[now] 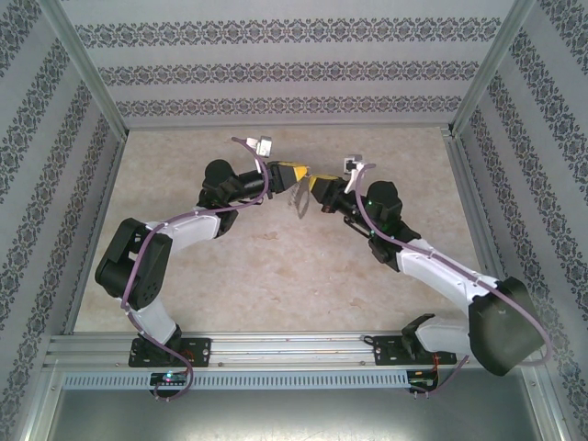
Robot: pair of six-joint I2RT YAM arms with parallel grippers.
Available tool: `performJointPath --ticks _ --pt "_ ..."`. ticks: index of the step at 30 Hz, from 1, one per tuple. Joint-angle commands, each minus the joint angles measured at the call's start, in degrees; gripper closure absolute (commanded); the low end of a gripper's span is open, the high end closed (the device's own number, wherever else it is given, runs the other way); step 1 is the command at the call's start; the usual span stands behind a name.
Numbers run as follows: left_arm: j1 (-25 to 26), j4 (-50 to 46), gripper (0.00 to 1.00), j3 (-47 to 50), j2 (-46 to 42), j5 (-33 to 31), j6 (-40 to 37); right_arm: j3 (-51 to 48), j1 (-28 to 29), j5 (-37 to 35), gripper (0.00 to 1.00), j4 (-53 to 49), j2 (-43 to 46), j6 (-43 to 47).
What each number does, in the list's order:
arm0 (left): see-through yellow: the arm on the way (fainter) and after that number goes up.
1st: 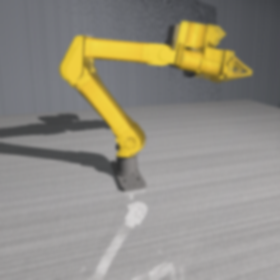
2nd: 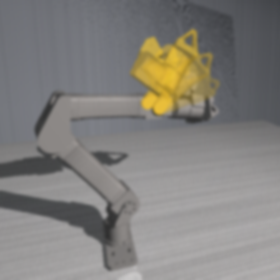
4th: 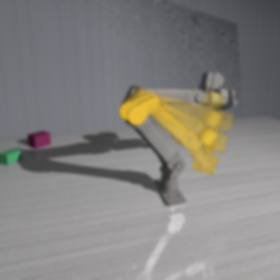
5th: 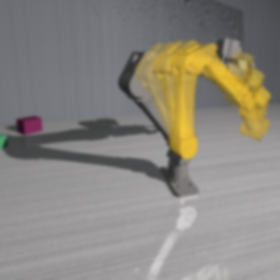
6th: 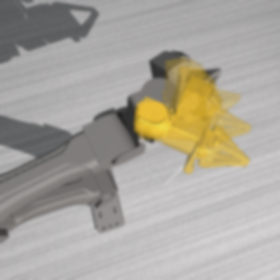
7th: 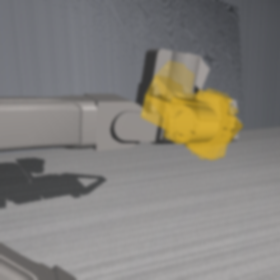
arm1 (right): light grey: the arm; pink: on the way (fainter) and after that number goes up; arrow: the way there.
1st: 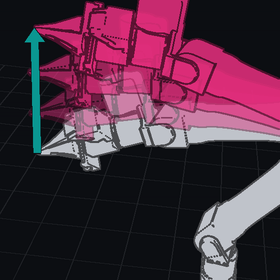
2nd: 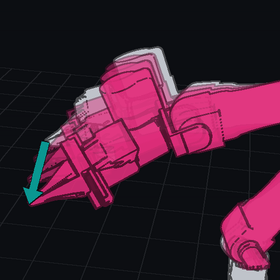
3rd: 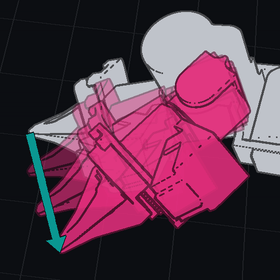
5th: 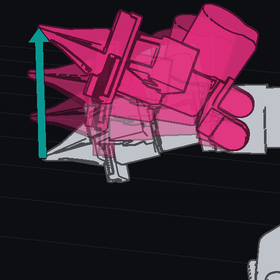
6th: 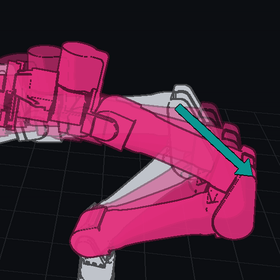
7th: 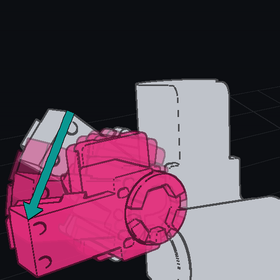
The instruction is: Put the keys on the keyring
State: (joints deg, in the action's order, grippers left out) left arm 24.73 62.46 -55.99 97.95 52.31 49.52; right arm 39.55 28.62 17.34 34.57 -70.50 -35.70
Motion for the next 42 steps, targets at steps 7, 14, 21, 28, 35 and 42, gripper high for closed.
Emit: performJointPath --ticks 7,14,21,28,35,42 --pt "1.0 3.5 1.0 -1.5 -1.5 2.5 0.2 -3.8 -3.7 0.6 0.69 -2.2 7.2 1.6" --pt "0.9 4.2 1.0 -2.2 -1.6 3.4 1.5 -6.0 -3.8 -0.1 0.4 -5.3 8.5 5.6" --pt "1.0 4.1 1.0 -2.7 -1.7 4.4 2.0 -7.0 -2.0 -2.6 0.36 -5.9 7.9 9.0" --pt "1.1 3.7 1.0 -3.0 -2.0 4.9 2.2 -7.6 -1.6 -3.0 0.36 -5.8 7.7 10.3" --pt "1.1 3.5 1.0 -3.5 -2.0 5.6 2.4 -8.1 -0.1 -4.0 0.35 -5.9 7.3 12.7" --pt "1.3 3.2 1.0 -3.5 -1.9 5.5 2.2 -6.9 2.7 -5.8 0.34 -5.3 5.8 14.8"
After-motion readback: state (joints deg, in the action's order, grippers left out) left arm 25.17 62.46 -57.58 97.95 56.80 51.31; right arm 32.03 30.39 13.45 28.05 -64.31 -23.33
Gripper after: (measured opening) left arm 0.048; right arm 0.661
